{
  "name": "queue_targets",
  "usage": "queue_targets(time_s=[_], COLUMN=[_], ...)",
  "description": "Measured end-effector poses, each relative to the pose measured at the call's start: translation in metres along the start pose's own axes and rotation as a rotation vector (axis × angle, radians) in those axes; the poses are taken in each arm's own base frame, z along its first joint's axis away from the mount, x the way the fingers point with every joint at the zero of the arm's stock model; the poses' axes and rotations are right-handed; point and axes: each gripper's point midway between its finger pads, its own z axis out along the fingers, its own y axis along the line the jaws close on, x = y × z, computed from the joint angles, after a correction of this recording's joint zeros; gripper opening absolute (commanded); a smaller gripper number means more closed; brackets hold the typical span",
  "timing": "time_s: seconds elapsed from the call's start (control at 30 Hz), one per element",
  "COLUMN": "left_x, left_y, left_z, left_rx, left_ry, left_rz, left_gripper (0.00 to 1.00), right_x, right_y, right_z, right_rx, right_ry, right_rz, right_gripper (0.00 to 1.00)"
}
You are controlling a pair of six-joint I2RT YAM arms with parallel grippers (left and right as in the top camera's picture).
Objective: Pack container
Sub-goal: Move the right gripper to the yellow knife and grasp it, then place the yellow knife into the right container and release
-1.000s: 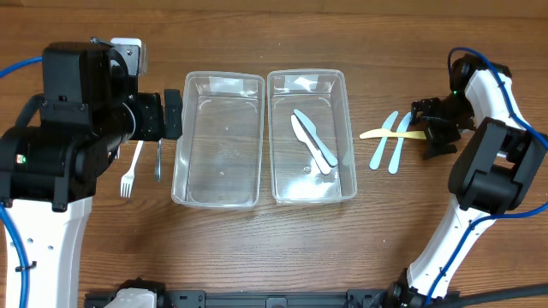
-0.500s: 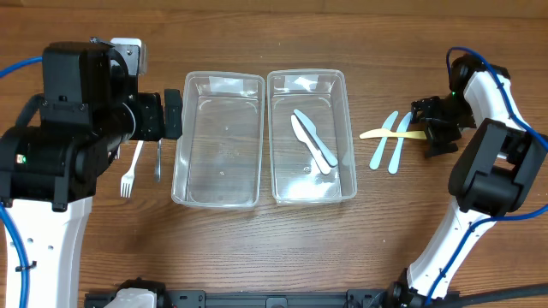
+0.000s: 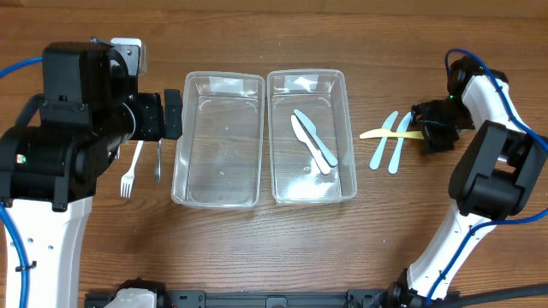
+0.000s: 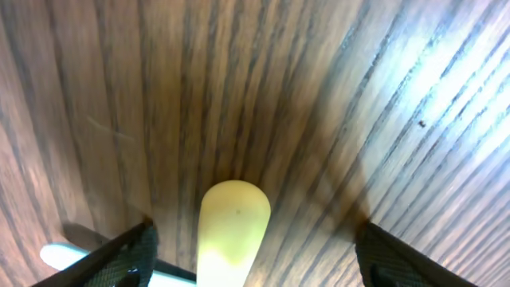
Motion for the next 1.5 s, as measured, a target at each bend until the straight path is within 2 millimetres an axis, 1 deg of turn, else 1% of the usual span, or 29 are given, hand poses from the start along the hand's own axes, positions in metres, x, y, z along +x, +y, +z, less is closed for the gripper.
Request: queue_targets(time_s=[0.1,0.17,0.2,0.3,0.43,0.57,0.77,0.83,0.87,0.9,1.1,1.3,1.37,1.43,1.47,1.5], left_x=[0.000,0.000,0.000,0.000,0.000,0.000,0.000,0.000,0.000,0.000,0.000,-0.002,-0.002,-0.002,-0.002,-0.002], left_y=[0.000,0.000,0.000,0.000,0.000,0.000,0.000,0.000,0.000,0.000,0.000,0.000,0.000,0.000,0.000,0.000], left_z=[0.000,0.000,0.000,0.000,0.000,0.000,0.000,0.000,0.000,0.000,0.000,0.000,0.000,0.000,0.000,0.000], left_rx=[0.000,0.000,0.000,0.000,0.000,0.000,0.000,0.000,0.000,0.000,0.000,0.001,0.001,0.001,0.001,0.001], left_ry=[0.000,0.000,0.000,0.000,0.000,0.000,0.000,0.000,0.000,0.000,0.000,-0.008,-0.008,-0.009,-0.010,-0.010], left_rz=[0.000,0.000,0.000,0.000,0.000,0.000,0.000,0.000,0.000,0.000,0.000,0.000,0.000,0.001,0.001,0.001], left_gripper=[1.00,1.00,1.00,1.00,1.00,1.00,1.00,1.00,1.00,1.00,1.00,1.00,1.00,1.00,1.00,1.00], right_x=[0.001,0.002,0.003,0.004,0.005,0.005,0.005,0.004,0.004,0.004,0.004,0.003,0.000,0.001,0.004,0.014], right_y=[0.000,0.001,0.000,0.000,0.001,0.001,0.002,0.002,0.002,0.002,0.002,-0.012,-0.008,0.001,0.009,0.020], right_z=[0.000,0.000,0.000,0.000,0.000,0.001,0.001,0.001,0.001,0.001,0.000,-0.007,-0.019,-0.043,-0.069,-0.111], right_rx=[-0.001,-0.001,0.002,0.004,0.003,0.004,-0.001,-0.003,-0.002,-0.003,0.000,0.081,0.066,0.018,-0.035,-0.125], right_ry=[0.004,0.006,0.007,0.009,0.010,0.011,0.008,0.006,0.006,0.005,0.003,-0.024,-0.053,-0.094,-0.136,-0.203], right_rz=[-0.001,-0.006,-0.008,-0.011,-0.010,-0.012,-0.012,-0.013,-0.012,-0.012,-0.013,-0.052,-0.095,-0.147,-0.196,-0.277], right_gripper=[0.65,0.56,0.55,0.44,0.39,0.29,0.23,0.17,0.12,0.04,0.04,0.04,0.04,0.04,0.04,0.04])
